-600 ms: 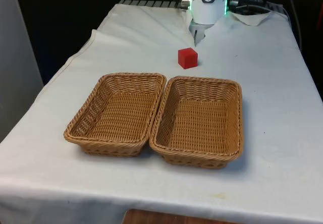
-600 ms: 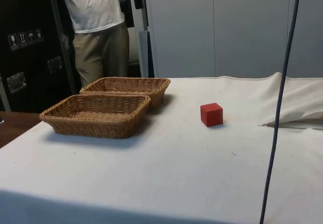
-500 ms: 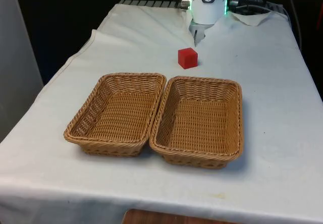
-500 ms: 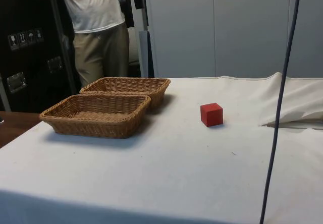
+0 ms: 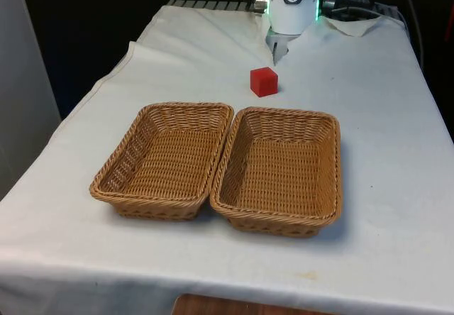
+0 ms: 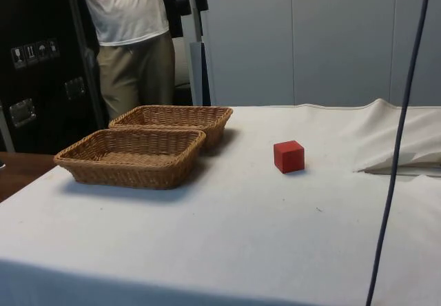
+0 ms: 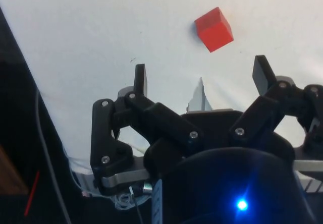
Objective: Pick up the red cube and place it into the right basket.
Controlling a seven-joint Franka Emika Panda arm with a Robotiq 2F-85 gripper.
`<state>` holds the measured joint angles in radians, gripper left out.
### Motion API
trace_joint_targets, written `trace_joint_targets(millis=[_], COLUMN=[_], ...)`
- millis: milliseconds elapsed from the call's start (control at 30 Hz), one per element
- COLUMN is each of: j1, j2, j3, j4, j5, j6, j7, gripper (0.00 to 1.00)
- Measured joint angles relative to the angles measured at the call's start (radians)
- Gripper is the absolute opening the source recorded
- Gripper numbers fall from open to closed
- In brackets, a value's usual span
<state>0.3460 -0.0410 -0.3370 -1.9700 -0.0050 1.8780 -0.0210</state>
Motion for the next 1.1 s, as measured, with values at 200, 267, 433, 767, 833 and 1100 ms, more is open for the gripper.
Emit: trace_joint_targets(millis=[200, 267, 433, 767, 833, 1100], j1=[0.000, 0.000, 0.000, -0.001, -0.002, -0.006], j2=[-0.054, -0.082, -0.116, -0.208, -0.227, -0.280], j3=[0.003, 0.005, 0.006, 0.006, 0.006, 0.003], j4=[-0.072, -0.107, -0.147, -0.254, -0.277, -0.344], j5=[-0.006, -0.010, -0.017, -0.031, -0.035, -0.044], j6=[0.045, 0.065, 0.087, 0.139, 0.151, 0.186], j7=[0.001, 0.002, 0.003, 0.003, 0.003, -0.011], gripper=[1.00, 1.00, 1.00, 1.00, 1.00, 1.00])
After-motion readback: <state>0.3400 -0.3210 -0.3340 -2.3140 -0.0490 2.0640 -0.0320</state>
